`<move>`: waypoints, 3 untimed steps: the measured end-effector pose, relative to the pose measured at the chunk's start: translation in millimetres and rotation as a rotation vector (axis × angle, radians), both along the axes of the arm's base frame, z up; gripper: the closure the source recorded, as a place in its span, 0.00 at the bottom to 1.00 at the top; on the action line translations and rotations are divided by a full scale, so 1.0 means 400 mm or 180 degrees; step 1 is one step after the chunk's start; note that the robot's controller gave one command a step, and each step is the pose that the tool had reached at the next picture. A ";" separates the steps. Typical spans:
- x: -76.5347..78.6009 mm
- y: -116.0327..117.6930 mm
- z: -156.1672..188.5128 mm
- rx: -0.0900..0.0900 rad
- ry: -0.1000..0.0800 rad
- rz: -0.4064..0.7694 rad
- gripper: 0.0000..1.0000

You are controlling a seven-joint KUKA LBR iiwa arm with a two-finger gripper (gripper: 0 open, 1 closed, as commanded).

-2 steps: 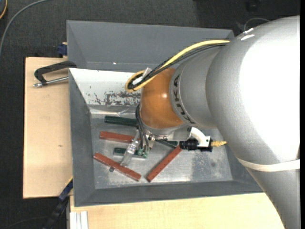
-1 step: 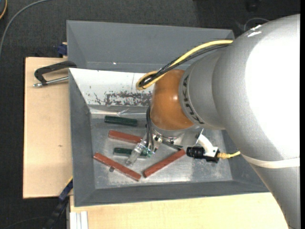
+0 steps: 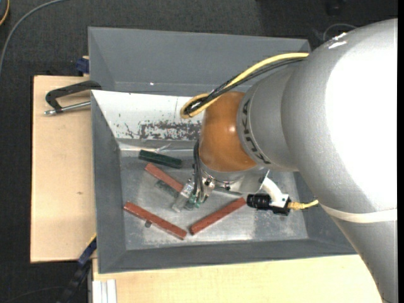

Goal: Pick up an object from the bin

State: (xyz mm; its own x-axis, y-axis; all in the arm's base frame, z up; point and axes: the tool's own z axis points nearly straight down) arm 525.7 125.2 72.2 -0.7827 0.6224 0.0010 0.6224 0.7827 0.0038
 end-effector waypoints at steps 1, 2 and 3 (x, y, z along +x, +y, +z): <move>0.002 0.003 0.025 -0.0003 -0.0007 0.0007 1.00; 0.006 0.007 0.136 -0.0002 -0.0017 0.0015 1.00; 0.010 0.009 0.242 -0.0005 -0.0011 0.0023 1.00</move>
Offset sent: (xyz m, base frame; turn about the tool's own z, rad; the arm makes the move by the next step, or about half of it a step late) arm 0.0000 0.0002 0.0090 0.0000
